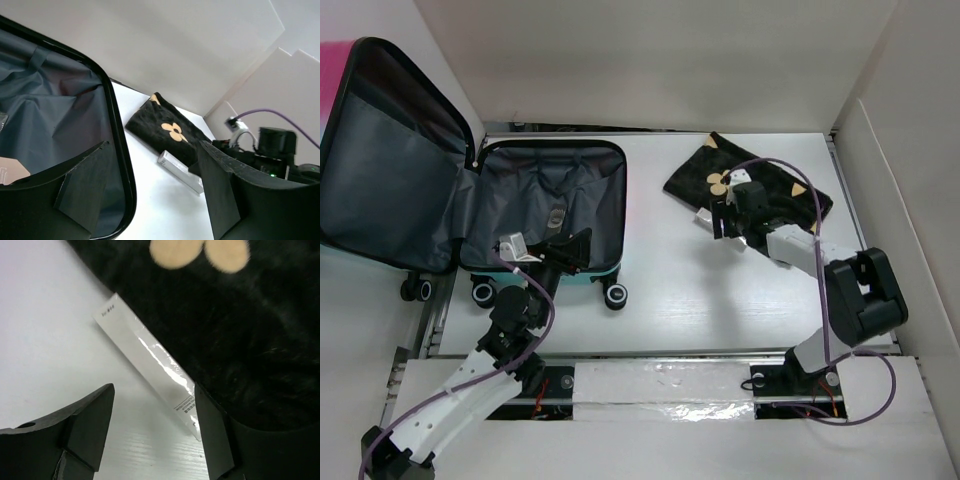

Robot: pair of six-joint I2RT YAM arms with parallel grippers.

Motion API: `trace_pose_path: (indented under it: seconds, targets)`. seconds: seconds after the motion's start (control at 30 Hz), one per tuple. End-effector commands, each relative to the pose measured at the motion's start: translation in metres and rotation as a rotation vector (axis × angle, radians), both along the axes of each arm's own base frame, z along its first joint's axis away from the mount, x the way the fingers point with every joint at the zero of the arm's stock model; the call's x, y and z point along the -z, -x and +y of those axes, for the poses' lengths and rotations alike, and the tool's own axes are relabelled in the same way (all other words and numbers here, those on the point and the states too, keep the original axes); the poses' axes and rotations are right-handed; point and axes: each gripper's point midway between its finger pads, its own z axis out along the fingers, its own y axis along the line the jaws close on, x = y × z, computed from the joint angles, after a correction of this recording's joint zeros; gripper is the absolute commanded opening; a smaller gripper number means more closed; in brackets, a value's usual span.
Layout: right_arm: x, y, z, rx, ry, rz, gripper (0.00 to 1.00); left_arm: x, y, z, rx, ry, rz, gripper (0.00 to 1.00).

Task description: Pack the luggage

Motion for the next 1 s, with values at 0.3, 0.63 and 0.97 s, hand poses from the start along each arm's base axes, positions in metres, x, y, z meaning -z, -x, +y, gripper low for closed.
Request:
trace_pose_path:
  seconds: [0.3, 0.63, 0.97]
  targets:
    - [0.027, -0.022, 0.000, -0.051, 0.060, 0.083, 0.71, -0.032, 0.003, -0.002, 0.014, 0.034, -0.071, 0.65]
    - [0.036, -0.021, 0.006, -0.083, 0.047, 0.126, 0.74, -0.029, 0.003, -0.005, 0.029, 0.024, -0.074, 0.65]
    - [0.040, 0.013, 0.052, -0.245, -0.108, 0.159, 0.54, -0.031, 0.003, -0.003, 0.023, 0.024, -0.063, 0.65]
